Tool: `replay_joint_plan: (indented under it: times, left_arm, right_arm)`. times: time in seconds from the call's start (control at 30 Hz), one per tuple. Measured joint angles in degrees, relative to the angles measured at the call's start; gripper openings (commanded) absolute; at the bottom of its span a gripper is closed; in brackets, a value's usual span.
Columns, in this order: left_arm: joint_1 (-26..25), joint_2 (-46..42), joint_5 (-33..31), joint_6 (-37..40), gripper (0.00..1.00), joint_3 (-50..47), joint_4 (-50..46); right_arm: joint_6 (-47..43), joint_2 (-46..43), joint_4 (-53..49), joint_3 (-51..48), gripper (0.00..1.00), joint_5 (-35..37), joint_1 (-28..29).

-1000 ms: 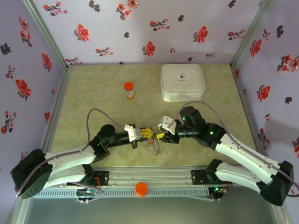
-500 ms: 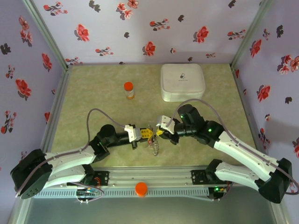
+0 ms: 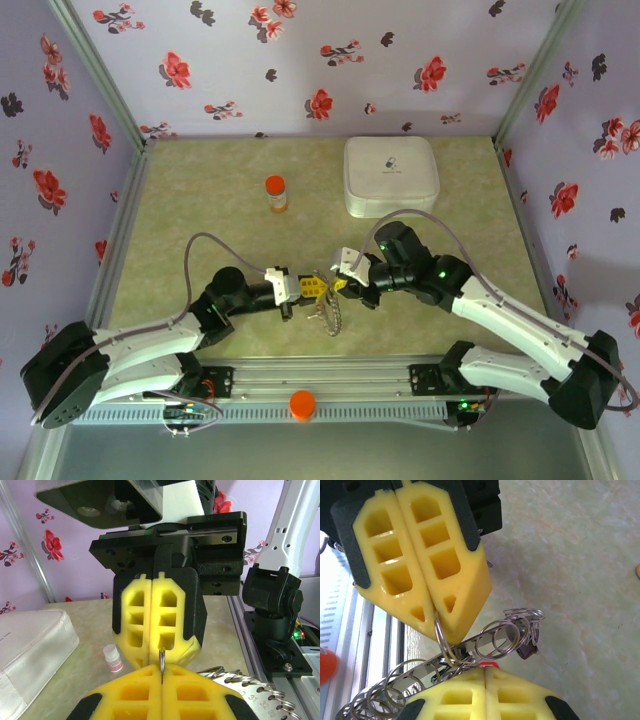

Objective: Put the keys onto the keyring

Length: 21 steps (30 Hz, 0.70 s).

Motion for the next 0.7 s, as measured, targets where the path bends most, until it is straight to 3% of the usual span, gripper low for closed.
replay_joint_plan:
  times: [0.1, 0.3, 0.7]
  left_arm:
    - [0.00, -0.26, 0.13, 0.00, 0.00, 0.00, -0.13]
    - [0.00, -0.26, 0.13, 0.02, 0.00, 0.00, -0.31]
    - [0.00, -0.26, 0.24, 0.02, 0.00, 0.00, -0.31]
  right_arm:
    - [0.26, -1.97, 0.48, -0.79, 0.30, 0.31, 0.00]
    - [0.33, -4.20, 0.68, -1.18, 0.31, -0.26, 0.00]
    - [0.74, -2.80, 0.57, -1.16, 0.10, -2.47, 0.00]
